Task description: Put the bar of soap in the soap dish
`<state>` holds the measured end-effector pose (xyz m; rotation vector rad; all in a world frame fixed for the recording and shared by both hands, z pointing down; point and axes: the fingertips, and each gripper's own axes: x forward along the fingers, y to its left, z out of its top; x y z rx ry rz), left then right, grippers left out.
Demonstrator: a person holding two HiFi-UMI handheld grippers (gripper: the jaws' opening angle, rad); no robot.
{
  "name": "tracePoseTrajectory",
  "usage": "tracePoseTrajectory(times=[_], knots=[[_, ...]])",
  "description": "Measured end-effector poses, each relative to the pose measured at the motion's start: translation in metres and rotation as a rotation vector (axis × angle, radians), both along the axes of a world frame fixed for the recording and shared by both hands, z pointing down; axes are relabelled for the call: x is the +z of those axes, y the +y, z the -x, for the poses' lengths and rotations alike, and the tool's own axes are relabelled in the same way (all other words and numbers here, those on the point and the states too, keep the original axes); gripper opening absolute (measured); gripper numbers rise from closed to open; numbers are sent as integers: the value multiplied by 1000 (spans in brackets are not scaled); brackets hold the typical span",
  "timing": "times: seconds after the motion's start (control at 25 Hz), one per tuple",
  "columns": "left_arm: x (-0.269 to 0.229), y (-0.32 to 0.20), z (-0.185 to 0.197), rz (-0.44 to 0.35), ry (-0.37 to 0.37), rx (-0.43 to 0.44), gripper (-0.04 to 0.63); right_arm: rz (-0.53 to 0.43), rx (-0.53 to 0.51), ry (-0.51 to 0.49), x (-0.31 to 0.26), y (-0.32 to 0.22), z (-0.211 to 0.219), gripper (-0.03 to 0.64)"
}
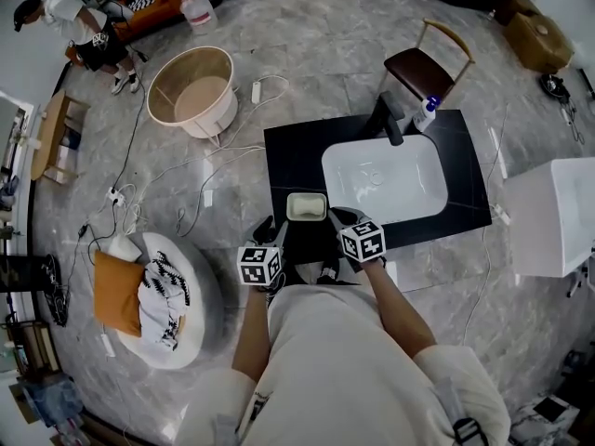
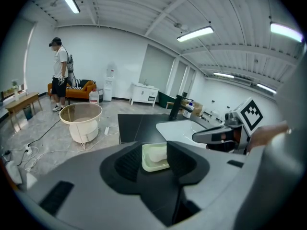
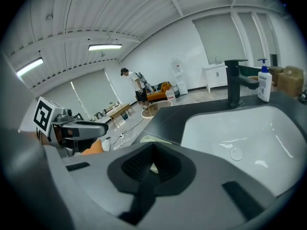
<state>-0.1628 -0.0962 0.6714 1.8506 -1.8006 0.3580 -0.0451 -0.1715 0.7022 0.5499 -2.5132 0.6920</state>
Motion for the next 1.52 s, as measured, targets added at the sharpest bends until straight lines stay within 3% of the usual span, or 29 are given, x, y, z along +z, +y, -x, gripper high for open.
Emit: tracePoseTrajectory(times=[0.64,1.52], knots=[[2,-2,-5,8,-43,1,14,7,16,6,4,-2,-14,3],[6,6,-12,19,-46,1,5,-16,-17,-7,-1,5,-11,3]])
